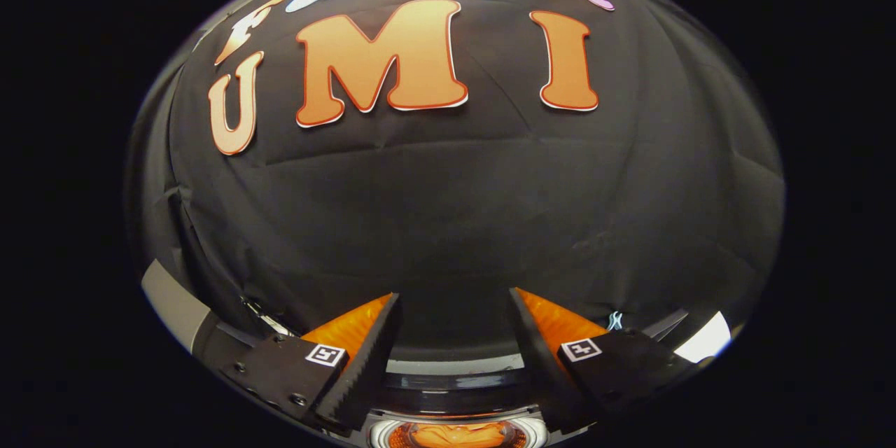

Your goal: Put the clothes into the washing machine and then close the washing machine lid.

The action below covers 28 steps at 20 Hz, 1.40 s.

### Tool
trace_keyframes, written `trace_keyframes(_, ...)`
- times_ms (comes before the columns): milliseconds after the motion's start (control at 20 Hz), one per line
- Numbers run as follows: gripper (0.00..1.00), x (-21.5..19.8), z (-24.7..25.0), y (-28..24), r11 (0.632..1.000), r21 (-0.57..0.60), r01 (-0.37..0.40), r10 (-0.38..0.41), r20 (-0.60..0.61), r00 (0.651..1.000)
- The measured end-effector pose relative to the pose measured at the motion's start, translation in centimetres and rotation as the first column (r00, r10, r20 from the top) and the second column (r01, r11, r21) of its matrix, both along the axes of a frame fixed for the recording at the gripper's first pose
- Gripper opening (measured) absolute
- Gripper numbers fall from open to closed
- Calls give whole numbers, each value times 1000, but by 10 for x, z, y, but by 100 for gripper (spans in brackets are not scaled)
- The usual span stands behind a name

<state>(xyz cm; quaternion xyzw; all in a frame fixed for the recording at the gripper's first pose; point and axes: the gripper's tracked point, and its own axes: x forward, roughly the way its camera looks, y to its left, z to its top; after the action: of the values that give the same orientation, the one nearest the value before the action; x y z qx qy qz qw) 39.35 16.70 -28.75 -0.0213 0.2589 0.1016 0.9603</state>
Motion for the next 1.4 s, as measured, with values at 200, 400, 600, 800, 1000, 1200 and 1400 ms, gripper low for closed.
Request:
trace_keyframes(200,97,0,1,-1,1000,18,0,0,17,1000)
trace_keyframes(400,97,-2,0,-1,1000,18,2,-2,14,1000)
trace_keyframes(600,97,-17,4,-3,1000,28,-2,2,26,1000)
trace_keyframes(800,97,-41,6,-12,1000,30,-5,4,29,1000)
trace_keyframes(1000,97,-62,6,-14,1000,27,0,-1,27,1000)
trace_keyframes(1200,97,-90,4,-20,1000,25,1,-2,33,999)
trace_keyframes(1400,97,-103,1,-20,1000,26,8,-9,42,999)
